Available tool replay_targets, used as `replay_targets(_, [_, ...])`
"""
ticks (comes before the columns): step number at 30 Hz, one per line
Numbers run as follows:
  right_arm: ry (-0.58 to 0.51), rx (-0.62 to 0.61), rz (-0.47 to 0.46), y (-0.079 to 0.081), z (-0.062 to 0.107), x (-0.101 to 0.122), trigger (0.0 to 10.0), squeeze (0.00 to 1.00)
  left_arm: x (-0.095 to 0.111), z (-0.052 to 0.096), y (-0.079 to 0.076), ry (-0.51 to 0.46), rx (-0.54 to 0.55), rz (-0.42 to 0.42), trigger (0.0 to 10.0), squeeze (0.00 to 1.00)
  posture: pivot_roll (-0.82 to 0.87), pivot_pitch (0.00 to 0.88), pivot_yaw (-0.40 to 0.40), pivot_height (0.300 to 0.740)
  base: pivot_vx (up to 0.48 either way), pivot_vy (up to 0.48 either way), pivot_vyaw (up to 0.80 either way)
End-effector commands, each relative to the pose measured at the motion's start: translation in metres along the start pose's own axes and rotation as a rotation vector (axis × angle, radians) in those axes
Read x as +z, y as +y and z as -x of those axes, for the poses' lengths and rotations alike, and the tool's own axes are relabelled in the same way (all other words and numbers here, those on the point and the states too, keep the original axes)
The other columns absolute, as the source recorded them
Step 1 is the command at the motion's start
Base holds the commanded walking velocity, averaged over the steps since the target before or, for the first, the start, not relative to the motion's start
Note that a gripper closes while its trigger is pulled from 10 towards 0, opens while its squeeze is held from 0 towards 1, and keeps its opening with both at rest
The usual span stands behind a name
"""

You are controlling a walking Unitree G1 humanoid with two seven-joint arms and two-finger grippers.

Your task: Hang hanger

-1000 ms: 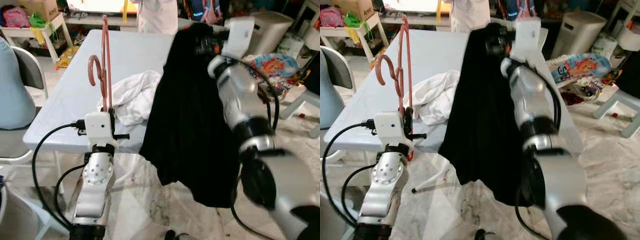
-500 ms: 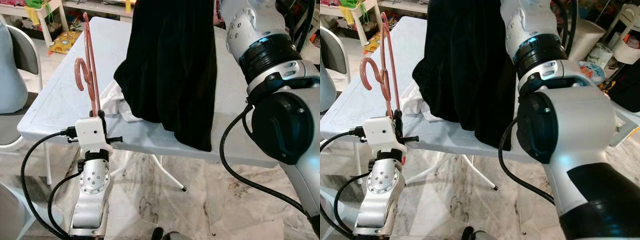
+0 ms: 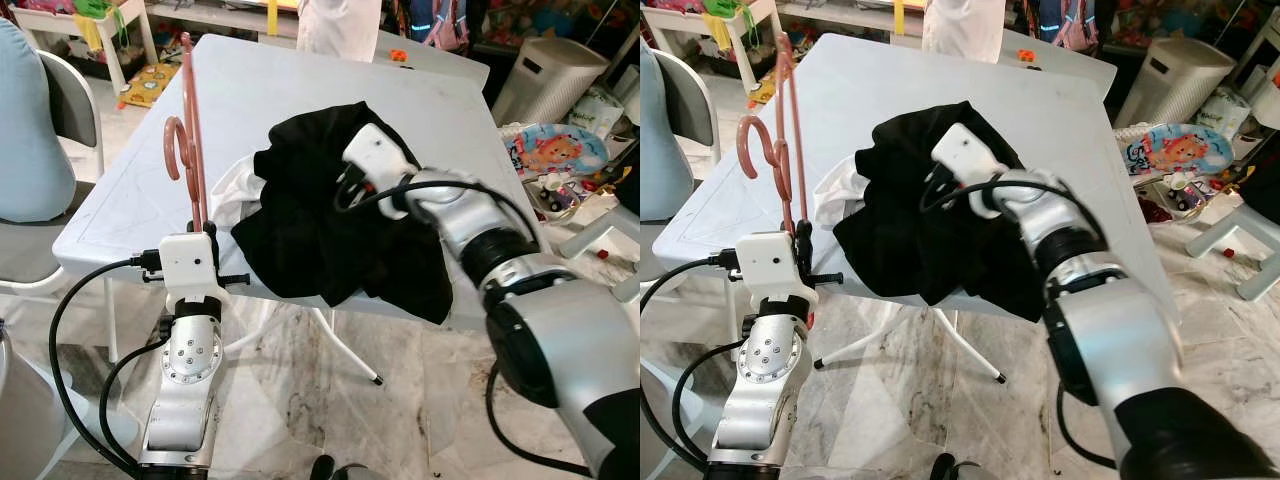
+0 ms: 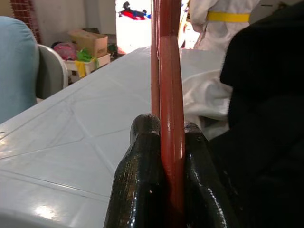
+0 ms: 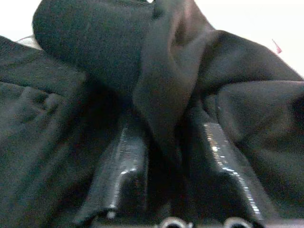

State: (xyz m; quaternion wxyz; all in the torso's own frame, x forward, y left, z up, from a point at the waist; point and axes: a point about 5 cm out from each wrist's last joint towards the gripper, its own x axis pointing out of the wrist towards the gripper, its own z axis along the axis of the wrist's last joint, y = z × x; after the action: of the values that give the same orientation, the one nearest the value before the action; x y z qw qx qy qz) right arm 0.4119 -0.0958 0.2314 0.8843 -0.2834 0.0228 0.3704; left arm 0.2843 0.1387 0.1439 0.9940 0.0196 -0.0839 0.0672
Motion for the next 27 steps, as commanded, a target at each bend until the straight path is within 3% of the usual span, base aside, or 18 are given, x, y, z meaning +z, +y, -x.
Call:
replay_targets(1, [-0.058, -0.056, -0.006, -0.01, 0.005, 0.008, 10.0, 1.0, -0.002, 0.0, -0.007, 0.019, -0.039, 0.002, 10.0, 0.0, 0.12, 0.091, -0.11, 0.74, 0.0, 0.0, 0.0])
replay_targets(3, [-0.123, -0.129, -0.053, -0.019, 0.009, 0.014, 10.0, 1.0, -0.002, -0.001, -0.006, 0.019, -0.041, -0.003, 10.0, 0.0, 0.13, 0.09, -0.104, 0.74, 0.0, 0.0, 0.0])
replay_targets(8, [-0.236, -0.175, -0.16, -0.026, 0.02, 0.008, 10.0, 1.0, -0.004, -0.002, -0.001, 0.026, -0.047, -0.011, 10.0, 0.0, 0.13, 0.086, -0.089, 0.74, 0.0, 0.0, 0.0])
replay_targets(10, [-0.252, -0.155, -0.218, -0.027, 0.026, -0.003, 10.0, 1.0, -0.003, -0.003, 0.0, 0.023, -0.051, -0.017, 10.0, 0.0, 0.13, 0.084, -0.08, 0.74, 0.0, 0.0, 0.0])
replay_targets(16, [-0.276, -0.095, -0.248, -0.027, 0.039, -0.017, 10.0, 1.0, -0.002, -0.005, 0.001, 0.019, -0.058, -0.024, 10.0, 0.0, 0.13, 0.08, -0.068, 0.74, 0.0, 0.0, 0.0])
replay_targets(17, [-0.304, 0.001, -0.252, -0.024, 0.049, -0.026, 10.0, 1.0, -0.002, -0.006, 0.001, 0.021, -0.065, -0.026, 10.0, 0.0, 0.12, 0.078, -0.061, 0.74, 0.0, 0.0, 0.0])
replay_targets(19, [-0.314, 0.043, -0.255, -0.021, 0.054, -0.029, 10.0, 1.0, -0.002, -0.006, 0.001, 0.022, -0.069, -0.026, 10.0, 0.0, 0.12, 0.077, -0.057, 0.74, 0.0, 0.0, 0.0])
replay_targets(22, [-0.265, 0.141, -0.302, -0.015, 0.069, -0.052, 10.0, 1.0, -0.002, -0.006, -0.004, 0.023, -0.092, -0.022, 10.0, 0.0, 0.11, 0.074, -0.048, 0.74, 0.0, 0.0, 0.0])
replay_targets(26, [-0.221, 0.179, -0.328, -0.01, 0.074, -0.063, 10.0, 1.0, -0.001, -0.008, -0.006, 0.02, -0.102, -0.021, 10.0, 0.0, 0.11, 0.072, -0.044, 0.74, 0.0, 0.0, 0.0])
replay_targets(27, [-0.168, 0.187, -0.33, -0.004, 0.074, -0.072, 10.0, 1.0, 0.0, -0.009, -0.005, 0.017, -0.103, -0.021, 10.0, 0.0, 0.11, 0.072, -0.044, 0.74, 0.0, 0.0, 0.0])
